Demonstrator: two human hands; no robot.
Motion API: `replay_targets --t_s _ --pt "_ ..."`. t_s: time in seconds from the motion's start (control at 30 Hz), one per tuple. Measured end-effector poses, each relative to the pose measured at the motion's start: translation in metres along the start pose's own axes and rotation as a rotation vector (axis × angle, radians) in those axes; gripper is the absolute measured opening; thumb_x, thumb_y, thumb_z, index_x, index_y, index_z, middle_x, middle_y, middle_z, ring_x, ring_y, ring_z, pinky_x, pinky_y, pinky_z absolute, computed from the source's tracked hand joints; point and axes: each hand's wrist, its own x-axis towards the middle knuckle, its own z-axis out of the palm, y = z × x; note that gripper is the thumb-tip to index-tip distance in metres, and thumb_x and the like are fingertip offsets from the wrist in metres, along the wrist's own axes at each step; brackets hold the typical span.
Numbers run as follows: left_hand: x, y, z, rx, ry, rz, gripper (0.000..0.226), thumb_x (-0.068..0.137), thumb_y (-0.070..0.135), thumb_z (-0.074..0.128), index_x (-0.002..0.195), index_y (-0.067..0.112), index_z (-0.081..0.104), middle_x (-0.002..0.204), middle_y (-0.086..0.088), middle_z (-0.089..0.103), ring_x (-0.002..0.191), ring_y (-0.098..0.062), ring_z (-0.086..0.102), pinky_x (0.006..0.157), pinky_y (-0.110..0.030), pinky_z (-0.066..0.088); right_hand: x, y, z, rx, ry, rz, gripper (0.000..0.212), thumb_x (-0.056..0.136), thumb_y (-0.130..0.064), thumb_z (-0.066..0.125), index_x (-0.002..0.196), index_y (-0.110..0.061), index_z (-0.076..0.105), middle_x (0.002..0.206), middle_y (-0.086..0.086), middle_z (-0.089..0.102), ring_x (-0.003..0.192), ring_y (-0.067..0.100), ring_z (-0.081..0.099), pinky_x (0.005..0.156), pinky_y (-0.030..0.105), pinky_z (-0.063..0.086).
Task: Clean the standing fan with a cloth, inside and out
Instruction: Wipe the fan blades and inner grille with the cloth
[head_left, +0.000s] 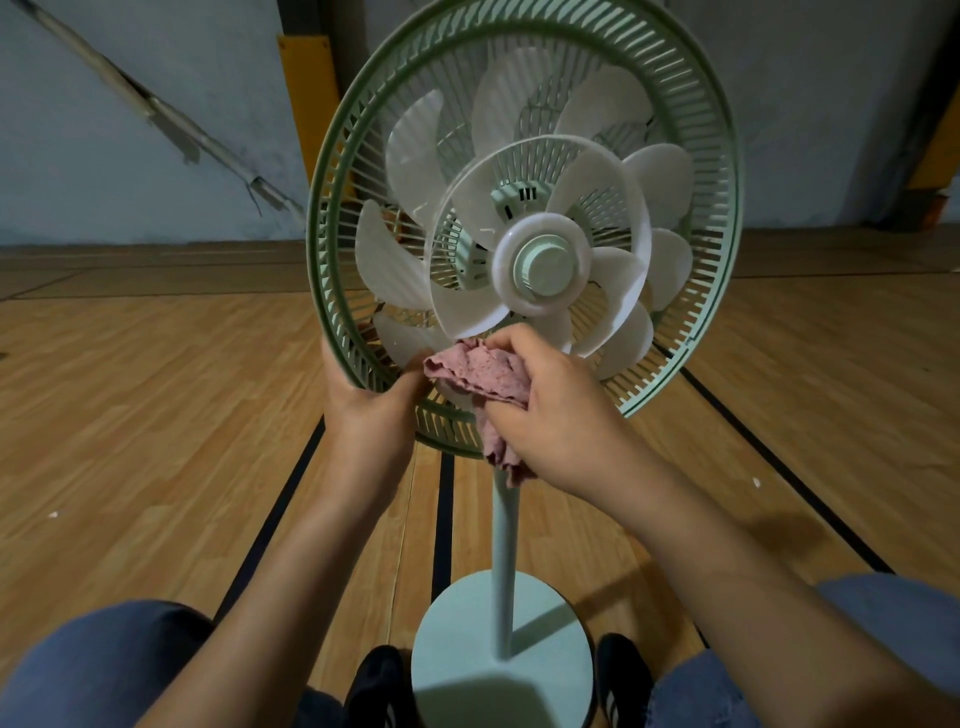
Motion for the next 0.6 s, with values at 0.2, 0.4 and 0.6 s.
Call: replay_targets --t_s 0.2,0.4,0.6 --pt "0.001 0.0 -0.005 -0.002 -0.001 -0.006 0.079 0.091 0.008 0.078 0.159 0.025 0.043 0.128 0.009 0.072 0.112 -0.002 0.074 0.082 -0.015 0.061 -0.001 0.002 0.008 0.056 0.045 -0.161 0.058 0.088 -0.001 0.067 0.138 -0.03 0.065 0.1 -0.008 0.075 0.091 0.004 0.069 0.072 0.021 0.056" --pt "0.003 0.0 -0.008 -0.02 -0.03 -0.031 0.074 0.092 0.011 0.082 0.155 0.024 0.045 0.133 0.001 0.074 0.118 -0.019 0.076 0.096 -0.038 0.066 0.0 0.013 -0.005 -0.028 0.036 -0.138 0.054 0.087 -0.002 0.065 0.133 -0.028 0.071 0.088 -0.003 0.071 0.065 0.01 0.067 0.052 0.036 0.056" --pt "0.002 0.003 -0.008 -0.012 -0.049 -0.011 0.068 0.093 0.013 0.083 0.151 0.02 0.048 0.129 0.005 0.075 0.116 -0.017 0.076 0.094 -0.031 0.065 0.0 0.023 -0.029 -0.094 0.071 -0.045 0.044 0.085 -0.006 0.063 0.116 -0.034 0.079 0.061 -0.01 0.066 0.048 0.01 0.065 0.038 0.021 0.046"
